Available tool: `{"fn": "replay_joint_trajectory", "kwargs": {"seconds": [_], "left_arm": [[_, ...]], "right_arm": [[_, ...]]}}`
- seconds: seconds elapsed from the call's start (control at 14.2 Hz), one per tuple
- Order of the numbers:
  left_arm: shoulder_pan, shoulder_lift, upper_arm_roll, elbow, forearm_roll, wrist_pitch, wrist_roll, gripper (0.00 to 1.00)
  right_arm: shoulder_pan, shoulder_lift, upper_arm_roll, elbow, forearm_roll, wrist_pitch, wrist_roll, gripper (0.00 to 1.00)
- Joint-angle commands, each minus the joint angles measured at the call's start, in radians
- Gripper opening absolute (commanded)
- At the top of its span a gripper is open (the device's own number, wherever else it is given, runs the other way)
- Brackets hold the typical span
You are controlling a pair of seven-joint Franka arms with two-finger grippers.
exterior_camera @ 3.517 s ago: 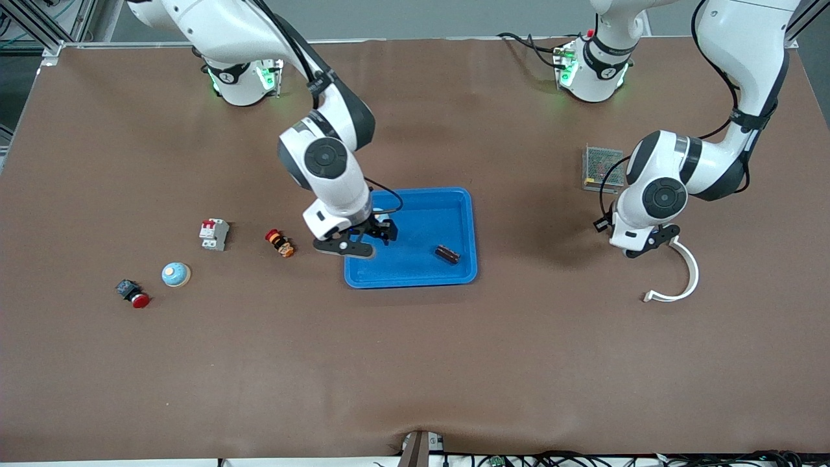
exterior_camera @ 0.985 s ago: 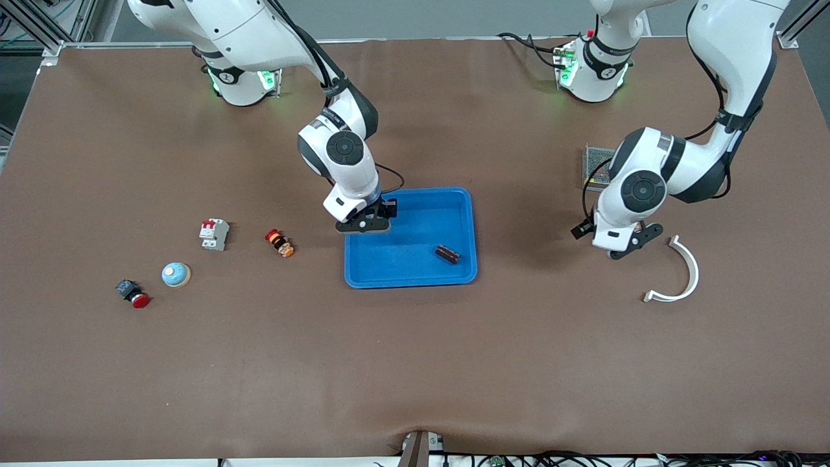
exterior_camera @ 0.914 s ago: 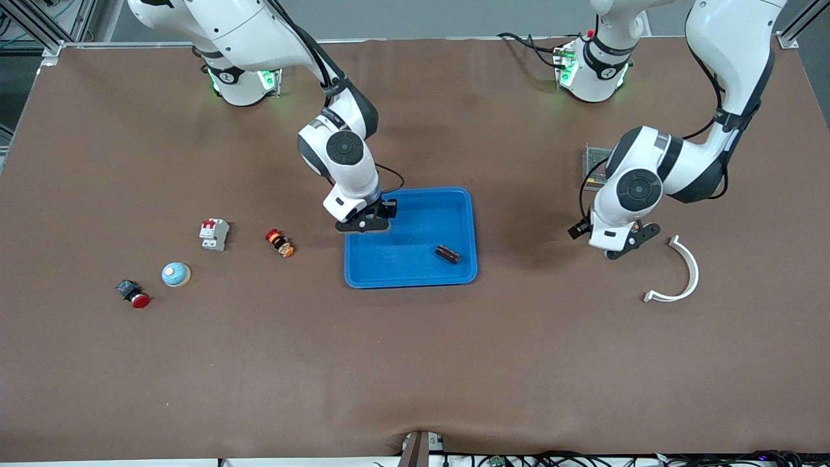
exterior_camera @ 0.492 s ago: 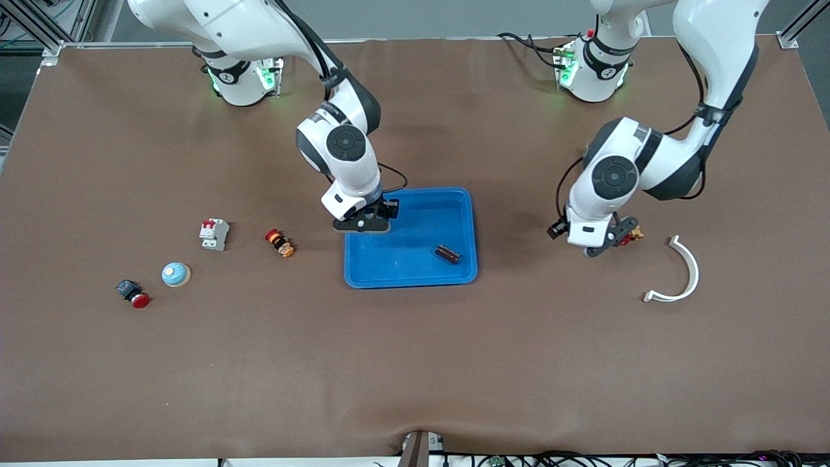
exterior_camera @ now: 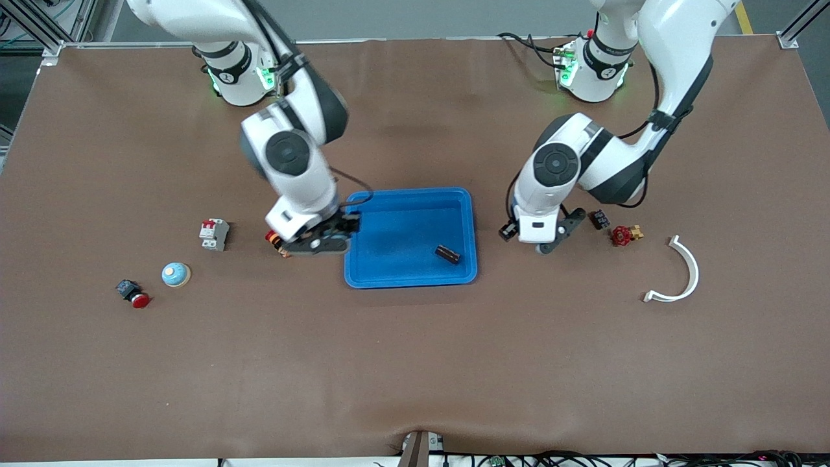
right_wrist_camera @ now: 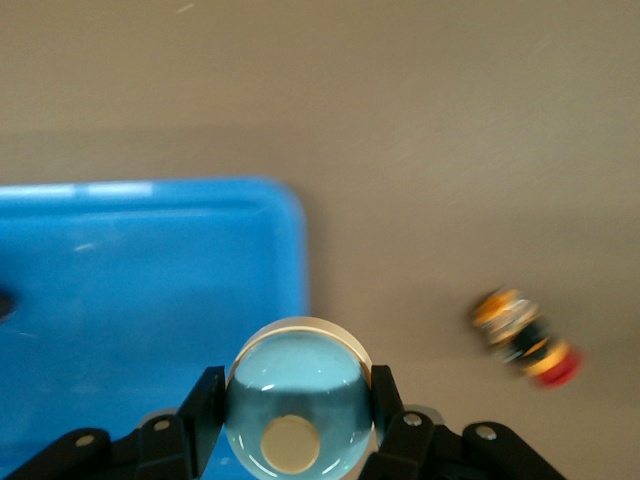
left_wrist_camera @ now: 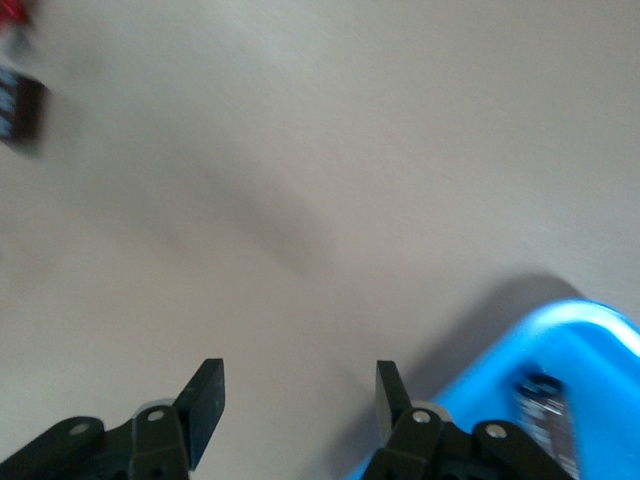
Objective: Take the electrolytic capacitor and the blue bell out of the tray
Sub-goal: 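Grasp the second capacitor with the left gripper while the right gripper carries the bell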
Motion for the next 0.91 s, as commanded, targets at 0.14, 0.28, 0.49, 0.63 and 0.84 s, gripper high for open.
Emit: {"fn": "replay_joint_trajectory", "kwargs": {"seconds": [0.14,0.28,0.49,0.63,0.84], "left_arm": [[-0.111,0.187,0.009,0.222,0.012,-0.017,-0.147,0.63],[-0.168,0.231,0.038,0.268,0.041,-0.012,-0.201,0.61],[-0.272,0.277,0.122,0.331,0.048,-0.005,-0.264,0.6],[-0.332,0.297,0.173,0.352,0.046,0.012,-0.29,0.59],[-0.373,0.325,0.207,0.375,0.046,0.056,-0.336,0.59]], "right_arm": [[-0.206,-0.003,0.013,-0.056,0.017,0.019,-0.287,0.0],[-0.272,-0.004,0.013,-0.082,0.017,0.025,-0.367,0.0],[-0.381,-0.002,0.015,-0.168,0.017,0.143,-0.523,0.0],[-0.434,0.003,0.015,-0.217,0.017,0.22,-0.599,0.0],[-0.451,0.004,0.013,-0.251,0.017,0.269,-0.617,0.0]]}}
